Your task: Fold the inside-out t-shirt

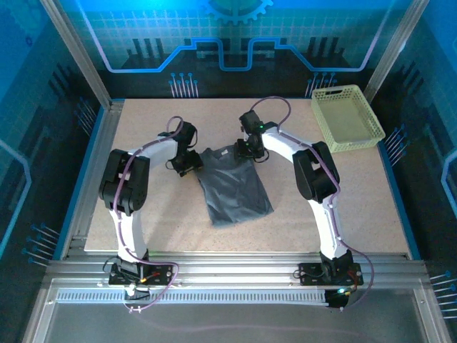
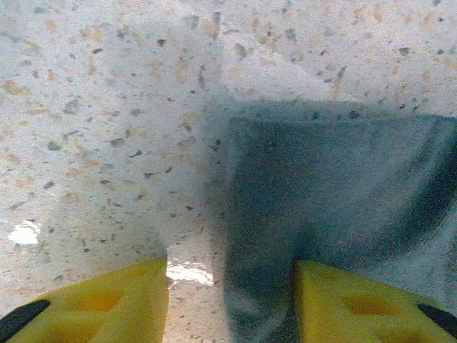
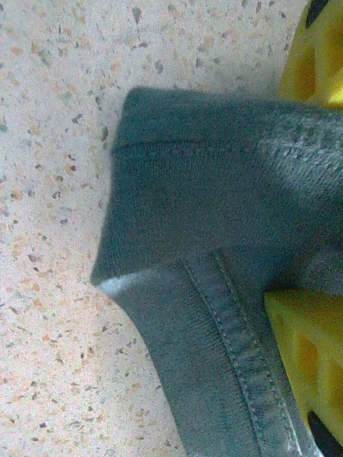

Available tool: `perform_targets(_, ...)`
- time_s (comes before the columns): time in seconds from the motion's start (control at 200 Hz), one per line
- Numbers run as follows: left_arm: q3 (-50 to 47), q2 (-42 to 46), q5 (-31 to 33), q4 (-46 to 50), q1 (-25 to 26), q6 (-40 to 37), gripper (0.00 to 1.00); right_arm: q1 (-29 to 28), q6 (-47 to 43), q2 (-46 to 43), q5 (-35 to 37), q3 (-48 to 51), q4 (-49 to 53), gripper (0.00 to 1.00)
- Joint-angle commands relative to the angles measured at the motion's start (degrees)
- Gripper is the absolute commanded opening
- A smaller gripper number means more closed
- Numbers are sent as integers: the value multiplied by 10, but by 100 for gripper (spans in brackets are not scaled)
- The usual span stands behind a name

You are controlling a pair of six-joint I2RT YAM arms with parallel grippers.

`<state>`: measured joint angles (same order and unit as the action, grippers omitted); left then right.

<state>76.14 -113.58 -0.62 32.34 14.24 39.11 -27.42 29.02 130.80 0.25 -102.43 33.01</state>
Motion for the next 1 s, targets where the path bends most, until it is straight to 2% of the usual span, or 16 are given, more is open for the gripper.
perform_targets(0.0, 7, -48, -92, -153, 39, 14, 45, -32, 21, 12, -34, 17, 32, 44)
perform_targets(0.16, -5, -38, -87, -158, 40, 16, 42, -33, 47, -20, -22, 69, -1, 26)
perform_targets(0.32, -8, -35, -88, -159, 39, 14, 39, -28, 60, -51, -16, 109, -31, 17)
perform_targets(0.415, -12, -35, -104, -180, 40, 17, 34, -27, 66, -62, -18, 125, -47, 12)
perform_targets(0.61, -4, -46, -118, -191, 40, 17, 23, -20, 83, -82, -31, 161, -78, 6)
perform_targets(0.77, -19, -22, -116, -208, 36, 9, 0, -13, 84, -116, -38, 202, -113, 0)
perform_targets(0.995, -113, 88, -115, -284, 14, 22, 0, 6, 87, -212, -45, 281, -171, 0)
